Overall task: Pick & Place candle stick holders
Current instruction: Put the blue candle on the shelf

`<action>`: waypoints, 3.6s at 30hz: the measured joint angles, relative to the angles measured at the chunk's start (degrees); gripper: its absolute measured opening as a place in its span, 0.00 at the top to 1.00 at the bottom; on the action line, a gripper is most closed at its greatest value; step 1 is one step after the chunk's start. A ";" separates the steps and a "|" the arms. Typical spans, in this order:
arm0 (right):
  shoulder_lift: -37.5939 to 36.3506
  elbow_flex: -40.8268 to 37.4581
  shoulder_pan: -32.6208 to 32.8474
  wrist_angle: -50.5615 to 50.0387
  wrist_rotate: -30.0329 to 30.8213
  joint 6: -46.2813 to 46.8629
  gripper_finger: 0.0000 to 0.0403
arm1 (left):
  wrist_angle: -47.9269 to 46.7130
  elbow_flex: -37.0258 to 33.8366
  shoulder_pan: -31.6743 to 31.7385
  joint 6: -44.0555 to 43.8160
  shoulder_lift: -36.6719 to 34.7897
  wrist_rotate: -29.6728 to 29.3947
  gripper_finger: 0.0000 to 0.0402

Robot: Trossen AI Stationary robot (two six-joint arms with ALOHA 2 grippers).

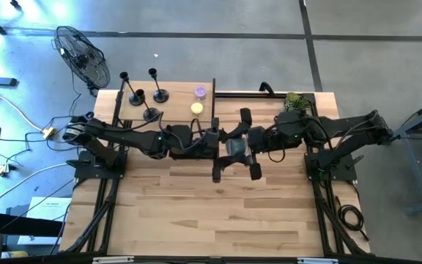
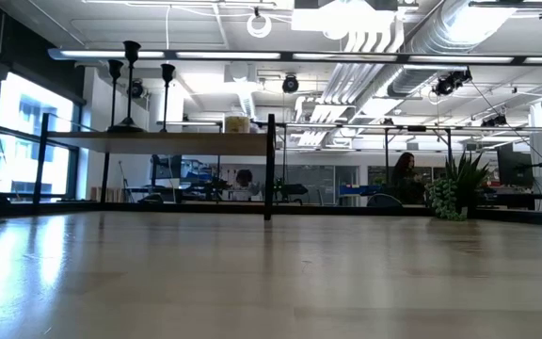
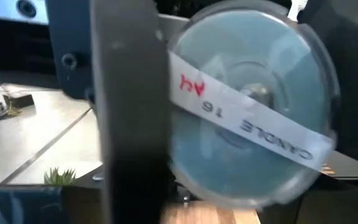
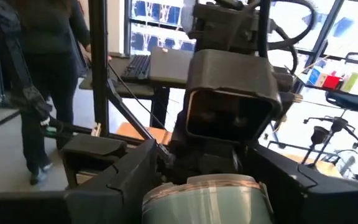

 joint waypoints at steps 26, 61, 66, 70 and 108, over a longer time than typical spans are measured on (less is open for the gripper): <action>-0.24 -0.02 0.59 1.15 2.82 -0.01 0.39 | 3.17 -0.01 0.00 0.71 -0.13 2.36 0.45; -1.25 -0.20 0.92 7.71 -0.47 -0.52 0.40 | 3.65 0.23 -0.04 -0.53 -0.39 2.38 0.45; -2.38 -0.20 0.92 8.91 -0.71 -0.57 0.40 | 3.52 0.21 -0.04 -0.53 -0.37 2.38 0.45; -4.37 -0.17 1.16 9.02 -0.52 -0.57 0.40 | 3.50 0.18 -0.04 -0.53 -0.35 2.38 0.45; -11.18 -0.09 21.60 -9.29 36.53 -23.18 0.47 | -0.83 0.06 -0.04 -5.10 -4.81 16.10 0.45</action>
